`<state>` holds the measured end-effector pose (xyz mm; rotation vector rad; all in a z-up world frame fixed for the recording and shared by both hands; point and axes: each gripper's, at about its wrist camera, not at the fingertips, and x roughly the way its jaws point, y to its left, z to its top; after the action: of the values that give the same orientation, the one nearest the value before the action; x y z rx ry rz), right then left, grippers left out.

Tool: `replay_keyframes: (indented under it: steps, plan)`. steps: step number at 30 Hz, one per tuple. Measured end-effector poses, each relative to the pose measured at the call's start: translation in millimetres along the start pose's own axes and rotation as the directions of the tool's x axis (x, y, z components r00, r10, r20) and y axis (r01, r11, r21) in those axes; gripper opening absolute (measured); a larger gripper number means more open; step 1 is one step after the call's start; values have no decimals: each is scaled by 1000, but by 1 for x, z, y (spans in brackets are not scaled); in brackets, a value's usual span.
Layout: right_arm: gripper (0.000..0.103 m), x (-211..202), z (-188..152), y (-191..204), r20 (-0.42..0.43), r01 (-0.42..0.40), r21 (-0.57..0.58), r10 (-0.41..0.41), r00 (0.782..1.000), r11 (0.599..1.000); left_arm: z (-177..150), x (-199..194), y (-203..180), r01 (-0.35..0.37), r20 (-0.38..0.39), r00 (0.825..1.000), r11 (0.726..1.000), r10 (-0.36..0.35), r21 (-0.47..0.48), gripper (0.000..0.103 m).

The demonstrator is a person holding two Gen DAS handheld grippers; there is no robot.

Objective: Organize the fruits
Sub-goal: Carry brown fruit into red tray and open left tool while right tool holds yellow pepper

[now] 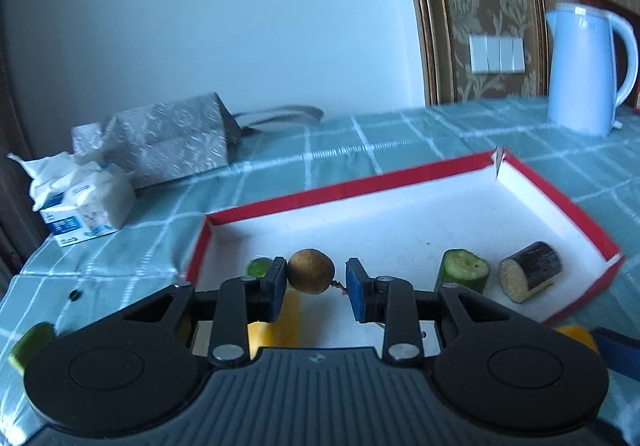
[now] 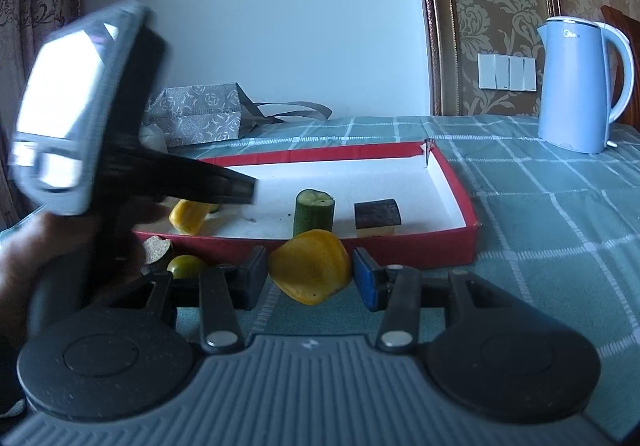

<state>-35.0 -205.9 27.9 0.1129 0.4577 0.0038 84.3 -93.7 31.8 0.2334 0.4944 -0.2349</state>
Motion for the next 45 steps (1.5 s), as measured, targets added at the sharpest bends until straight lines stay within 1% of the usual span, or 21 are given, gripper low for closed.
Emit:
replay_keyframes:
  steps: [3,5,8,12,14,20,23,26,29,30,33,37,41,42,45]
  plan:
    - [44,0,0,-1,-2,0,5,0,1000,1000,-4,-23,15,19,27,999,998,-18,-55,31]
    - [44,0,0,-2,-6,-1,10,1,1000,1000,-11,-38,24,46,46,998,996,-42,-81,31]
    - [44,1,0,-2,-8,1,13,-1,1000,1000,-22,-55,33,69,52,997,993,-65,-99,31]
    - [44,0,0,-2,-5,6,13,-6,1000,1000,-39,-72,49,124,54,992,979,-117,-160,31]
    - [44,0,0,-2,-4,6,11,-6,1000,1000,-49,-79,54,132,61,990,977,-123,-169,31]
    - [44,-1,0,-2,-2,9,8,-9,1000,1000,-77,-88,67,163,48,987,957,-156,-240,31]
    - [44,-1,0,1,0,15,-6,-15,1000,1000,-86,-89,65,172,56,985,959,-164,-224,31]
    - [44,-2,-1,5,8,29,-26,-29,1000,999,-89,-90,63,195,53,981,954,-187,-227,31]
    - [44,-2,-1,3,7,34,-14,-34,999,999,-78,-88,60,209,49,978,954,-204,-214,31]
    - [44,-1,0,2,4,34,-8,-34,999,999,-72,-87,59,217,58,976,954,-210,-207,31]
    - [44,-2,0,2,7,36,-5,-36,999,999,-48,-81,55,212,96,976,961,-197,-180,31]
    - [44,-2,0,1,7,34,-4,-34,999,999,-15,-58,44,215,99,974,964,-202,-154,31]
    - [44,-2,0,1,6,30,-4,-30,1000,1000,2,-19,28,181,33,983,976,-179,-120,31]
    - [44,-1,0,1,5,29,-3,-29,1000,1000,4,-9,24,179,9,984,978,-179,-108,31]
    - [44,-1,0,0,-1,23,0,-23,1000,1000,1,12,14,134,-36,990,987,-137,-84,31]
